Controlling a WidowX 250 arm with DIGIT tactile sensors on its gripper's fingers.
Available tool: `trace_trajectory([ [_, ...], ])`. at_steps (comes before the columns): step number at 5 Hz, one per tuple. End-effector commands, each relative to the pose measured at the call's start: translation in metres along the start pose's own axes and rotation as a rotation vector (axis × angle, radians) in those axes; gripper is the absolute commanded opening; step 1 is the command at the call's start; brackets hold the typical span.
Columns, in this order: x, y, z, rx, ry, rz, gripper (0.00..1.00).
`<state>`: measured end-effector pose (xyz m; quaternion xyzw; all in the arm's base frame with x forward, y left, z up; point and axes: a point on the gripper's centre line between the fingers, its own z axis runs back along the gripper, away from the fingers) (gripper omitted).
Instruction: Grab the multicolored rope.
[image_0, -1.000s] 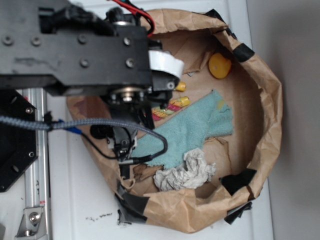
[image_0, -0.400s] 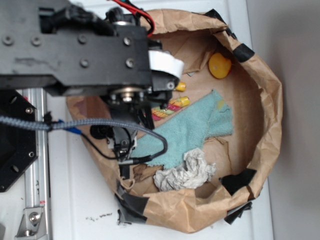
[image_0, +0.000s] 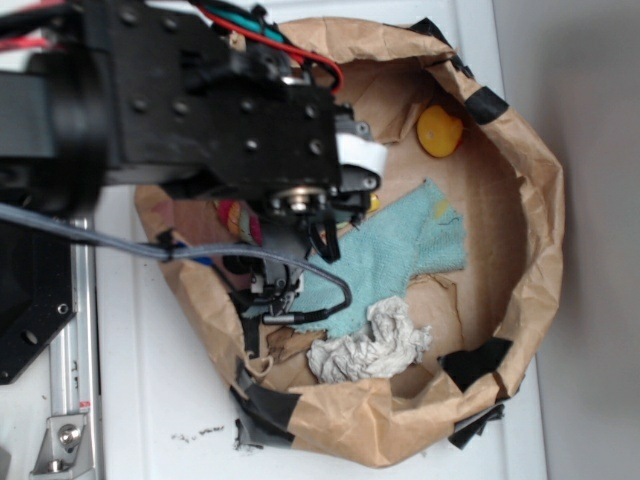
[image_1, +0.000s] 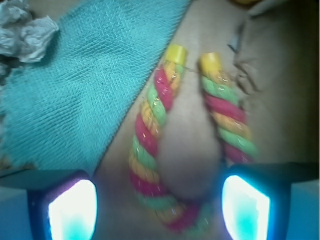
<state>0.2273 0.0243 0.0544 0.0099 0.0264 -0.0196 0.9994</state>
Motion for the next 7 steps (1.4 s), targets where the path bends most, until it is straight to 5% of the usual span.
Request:
trace_trajectory([
  [1,-0.017,-0.022,-0.026,-0.048,-0.025,-0.241,1.0],
  [3,-0.013,-0.013,-0.042,-0.055,-0.069,-0.256,1.0],
  [4,-0.009,-0.005,-0.052,-0.075,-0.042,-0.232,1.0],
  [5,-0.009,0.004,-0.065,-0.105,0.004,-0.2,0.77],
  [6,-0.012,0.009,-0.073,-0.102,0.031,-0.138,0.0],
  [7,-0.014,0.007,-0.07,-0.062,0.026,-0.141,0.0],
])
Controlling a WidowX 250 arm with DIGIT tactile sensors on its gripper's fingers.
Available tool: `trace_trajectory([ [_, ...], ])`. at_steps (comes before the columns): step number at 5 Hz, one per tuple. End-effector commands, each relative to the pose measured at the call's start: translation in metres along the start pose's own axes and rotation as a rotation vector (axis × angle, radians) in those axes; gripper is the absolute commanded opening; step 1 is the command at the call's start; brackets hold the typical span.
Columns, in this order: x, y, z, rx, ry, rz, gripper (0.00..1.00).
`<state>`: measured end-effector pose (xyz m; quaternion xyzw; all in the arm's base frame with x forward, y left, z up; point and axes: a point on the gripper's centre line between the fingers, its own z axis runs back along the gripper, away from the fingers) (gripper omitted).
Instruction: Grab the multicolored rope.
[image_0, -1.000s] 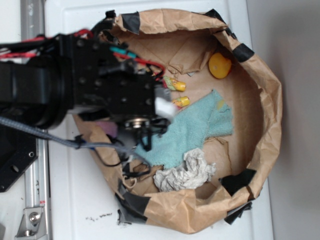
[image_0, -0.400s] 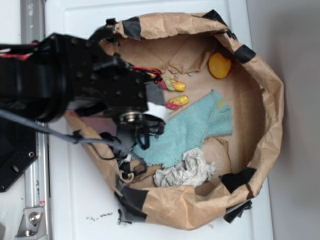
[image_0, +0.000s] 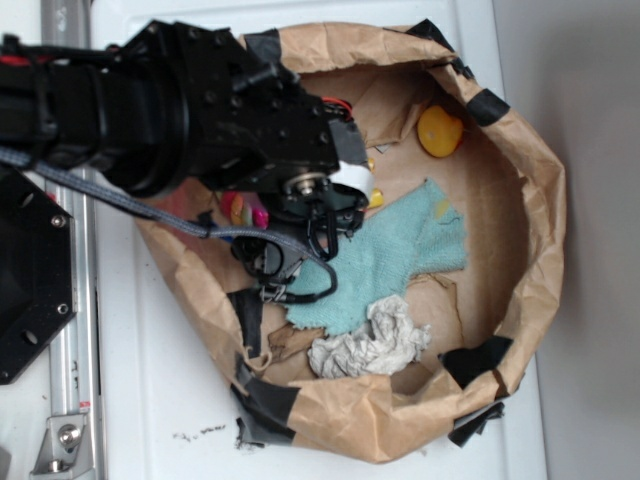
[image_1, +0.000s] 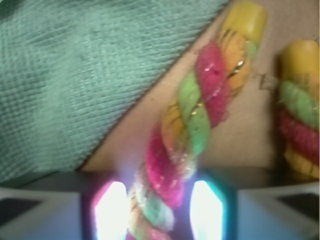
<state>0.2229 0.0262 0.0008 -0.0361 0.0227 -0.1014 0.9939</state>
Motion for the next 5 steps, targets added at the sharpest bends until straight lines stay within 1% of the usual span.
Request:
trace_trajectory([
  [1,-0.015,0.003,-0.011,0.062,0.03,0.042,0.0],
  [2,-0.015,0.003,-0.004,0.088,0.021,0.067,0.0],
  [3,-0.012,0.011,0.022,0.128,-0.011,0.178,0.0],
  [4,0.002,0.018,0.072,0.116,-0.059,0.334,0.0],
  [5,0.012,0.026,0.123,0.054,-0.079,0.411,0.0],
])
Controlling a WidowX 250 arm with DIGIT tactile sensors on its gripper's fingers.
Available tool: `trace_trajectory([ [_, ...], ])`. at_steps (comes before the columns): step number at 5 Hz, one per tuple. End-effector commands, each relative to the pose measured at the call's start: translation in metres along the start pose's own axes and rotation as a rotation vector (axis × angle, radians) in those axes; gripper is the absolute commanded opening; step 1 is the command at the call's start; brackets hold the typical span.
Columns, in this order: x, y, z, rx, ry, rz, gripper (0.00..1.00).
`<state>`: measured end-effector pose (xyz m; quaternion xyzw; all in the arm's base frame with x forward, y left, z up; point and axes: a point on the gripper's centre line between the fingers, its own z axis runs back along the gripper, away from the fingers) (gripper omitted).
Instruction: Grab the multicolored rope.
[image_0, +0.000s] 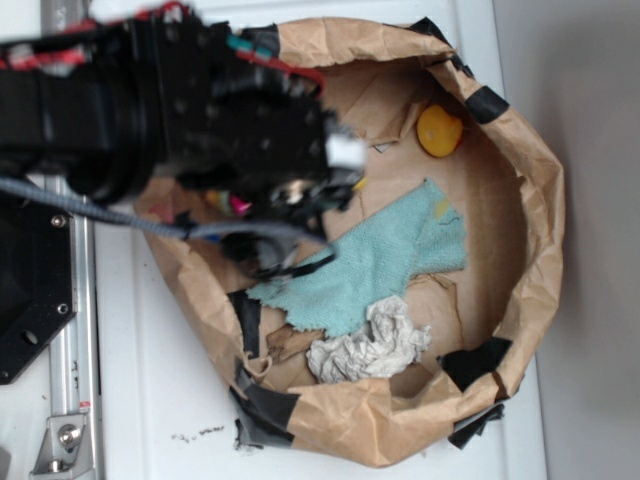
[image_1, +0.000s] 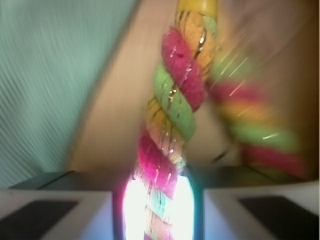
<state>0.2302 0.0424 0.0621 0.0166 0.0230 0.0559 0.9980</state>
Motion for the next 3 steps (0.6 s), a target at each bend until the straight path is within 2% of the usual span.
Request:
trace_trajectory([
  [1,0.017,0.018,0.1,-0.059,-0.088,0.119,0.0],
  [3,0.018,0.005,0.096,-0.031,-0.078,0.108,0.0],
])
